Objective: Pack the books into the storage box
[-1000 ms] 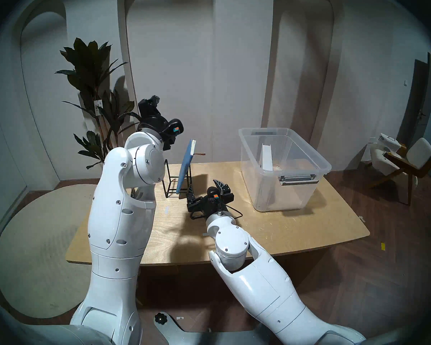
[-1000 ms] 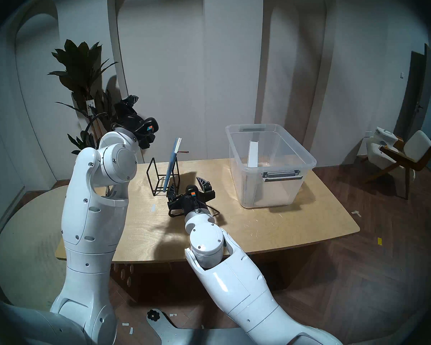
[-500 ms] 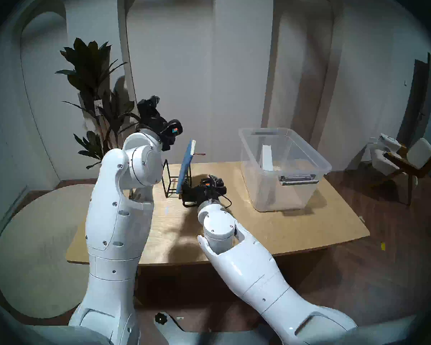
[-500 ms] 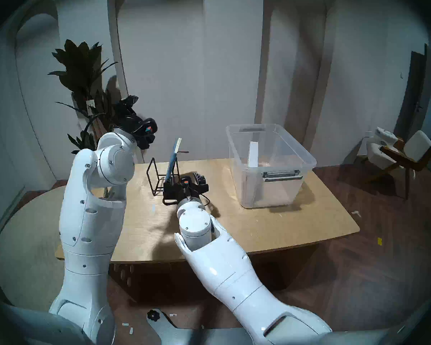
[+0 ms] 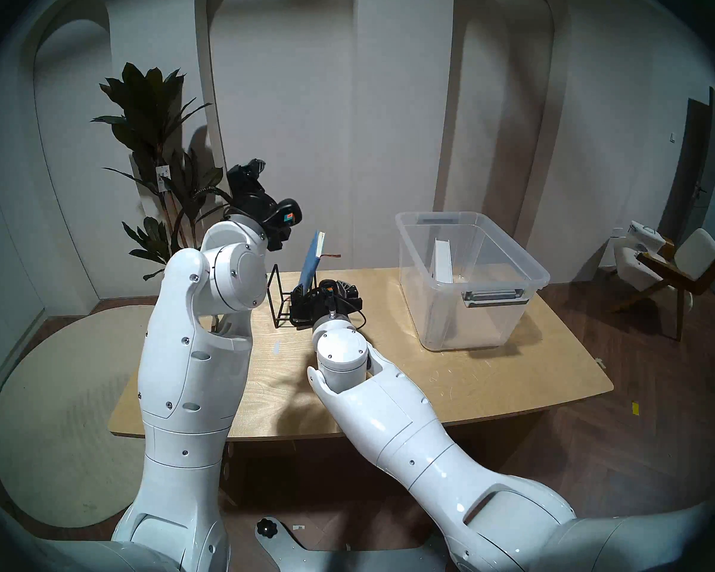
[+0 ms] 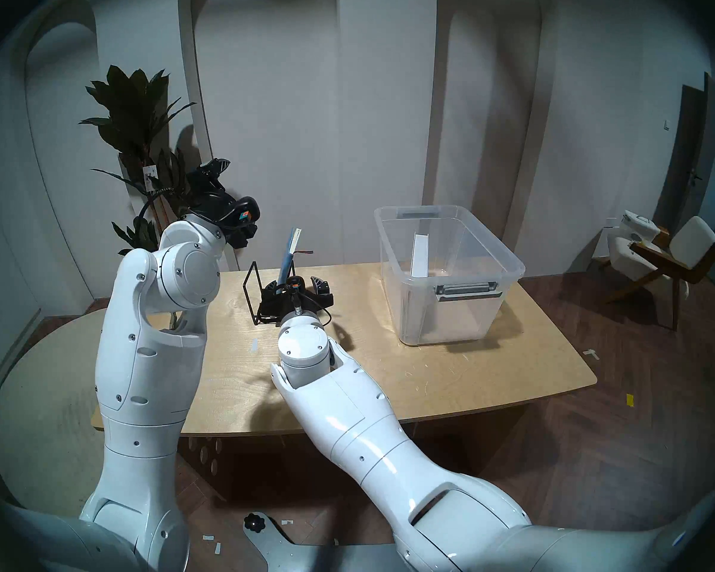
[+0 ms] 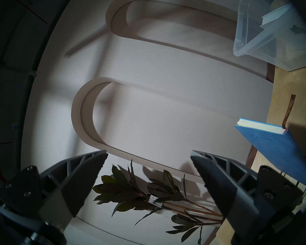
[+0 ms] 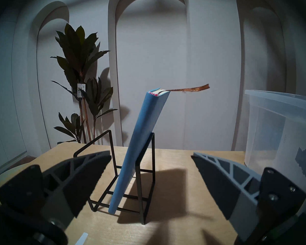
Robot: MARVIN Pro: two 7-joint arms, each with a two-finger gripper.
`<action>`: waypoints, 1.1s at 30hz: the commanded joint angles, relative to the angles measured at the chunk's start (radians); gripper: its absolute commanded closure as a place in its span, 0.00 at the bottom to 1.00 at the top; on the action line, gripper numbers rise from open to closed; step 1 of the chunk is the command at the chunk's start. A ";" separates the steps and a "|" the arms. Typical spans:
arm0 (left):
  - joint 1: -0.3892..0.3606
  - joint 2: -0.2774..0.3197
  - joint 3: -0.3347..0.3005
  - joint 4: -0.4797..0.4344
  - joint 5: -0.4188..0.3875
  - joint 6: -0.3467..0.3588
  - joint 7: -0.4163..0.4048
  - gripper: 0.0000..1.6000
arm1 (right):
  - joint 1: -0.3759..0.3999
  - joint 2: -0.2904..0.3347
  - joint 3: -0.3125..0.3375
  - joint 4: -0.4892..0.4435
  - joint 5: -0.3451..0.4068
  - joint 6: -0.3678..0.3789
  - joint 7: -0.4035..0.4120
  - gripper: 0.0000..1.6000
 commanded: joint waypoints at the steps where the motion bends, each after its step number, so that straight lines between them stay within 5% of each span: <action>1: -0.008 -0.001 0.002 -0.026 -0.003 -0.006 0.009 0.00 | 0.099 -0.094 0.004 0.053 0.004 -0.019 -0.026 0.00; 28: 0.002 0.016 -0.011 -0.048 -0.043 -0.034 0.016 0.00 | 0.300 -0.200 0.064 0.368 0.046 -0.069 -0.129 0.00; 29: 0.005 0.016 -0.010 -0.047 -0.045 -0.036 0.017 0.00 | 0.312 -0.206 0.067 0.390 0.045 -0.072 -0.139 0.33; 30: 0.005 0.016 -0.010 -0.047 -0.045 -0.036 0.017 0.00 | 0.312 -0.206 0.067 0.390 0.045 -0.072 -0.139 0.33; 31: 0.007 0.016 -0.009 -0.048 -0.047 -0.037 0.017 0.00 | 0.320 -0.210 0.069 0.403 0.046 -0.073 -0.144 0.46; 33: 0.008 0.017 -0.009 -0.049 -0.049 -0.039 0.018 0.00 | 0.333 -0.213 0.069 0.427 0.043 -0.076 -0.151 0.54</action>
